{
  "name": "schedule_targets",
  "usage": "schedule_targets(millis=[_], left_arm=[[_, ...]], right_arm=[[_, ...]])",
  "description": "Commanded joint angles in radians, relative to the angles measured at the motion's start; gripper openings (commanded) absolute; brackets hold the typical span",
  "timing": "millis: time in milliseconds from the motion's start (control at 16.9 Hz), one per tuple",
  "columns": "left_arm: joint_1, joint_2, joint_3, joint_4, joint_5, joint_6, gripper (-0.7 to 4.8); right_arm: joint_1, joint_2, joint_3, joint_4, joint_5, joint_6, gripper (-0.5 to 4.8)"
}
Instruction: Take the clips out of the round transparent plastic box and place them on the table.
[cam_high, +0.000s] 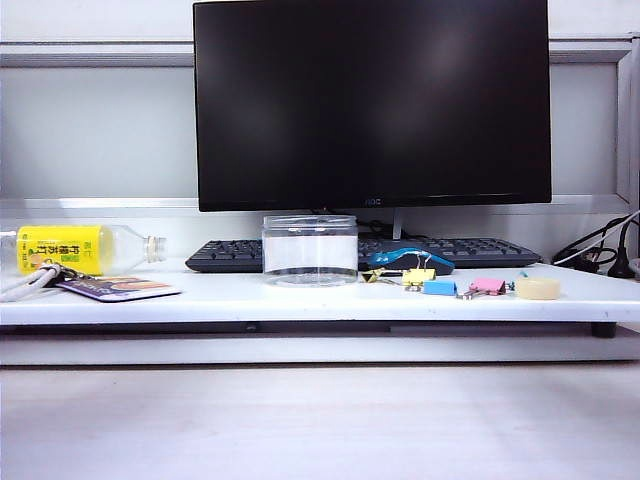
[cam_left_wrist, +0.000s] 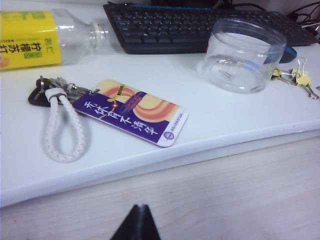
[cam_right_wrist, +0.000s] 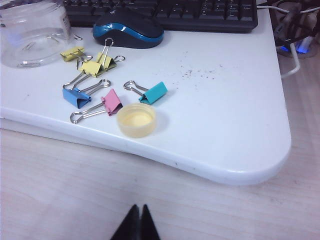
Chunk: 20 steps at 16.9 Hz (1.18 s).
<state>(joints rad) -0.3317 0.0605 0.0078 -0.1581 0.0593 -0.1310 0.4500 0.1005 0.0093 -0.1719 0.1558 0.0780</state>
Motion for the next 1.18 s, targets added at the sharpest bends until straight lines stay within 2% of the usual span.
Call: schedule_targets(millis=[59, 177, 296, 473, 651, 710, 947, 1183], left_arm=[[0.0, 0.001, -0.003, -0.02, -0.003, 0.0, -0.05], [0.0, -0.004, -0.003, -0.02, -0.003, 0.0, -0.06], [0.042, -0.013, -0.002, -0.019, 0.018, 0.0, -0.05], [0.184, -0.013, -0.002, -0.019, 0.032, 0.0, -0.05], [0.301, -0.019, -0.002, -0.019, 0.031, 0.0, -0.05], [0.312, -0.044, -0.002, -0.019, 0.031, 0.0, -0.05], [0.312, -0.06, -0.002, -0.019, 0.031, 0.0, -0.06], [0.311, -0.06, -0.002, -0.019, 0.031, 0.0, -0.05]], right_arm=[[0.001, 0.0, 0.0, -0.004, 0.0, 0.0, 0.0], [0.0, 0.0, 0.0, -0.004, 0.0, 0.0, 0.0], [-0.002, 0.0, 0.0, -0.003, 0.0, 0.0, 0.0], [-0.017, -0.001, 0.0, -0.004, 0.0, 0.0, 0.0], [-0.087, -0.008, 0.0, -0.003, 0.0, 0.0, 0.0], [-0.154, -0.031, 0.0, -0.004, 0.0, 0.0, 0.0], [-0.279, -0.098, 0.0, 0.008, 0.0, 0.0, 0.0], [-0.335, -0.098, 0.001, 0.011, 0.0, 0.0, 0.0]])
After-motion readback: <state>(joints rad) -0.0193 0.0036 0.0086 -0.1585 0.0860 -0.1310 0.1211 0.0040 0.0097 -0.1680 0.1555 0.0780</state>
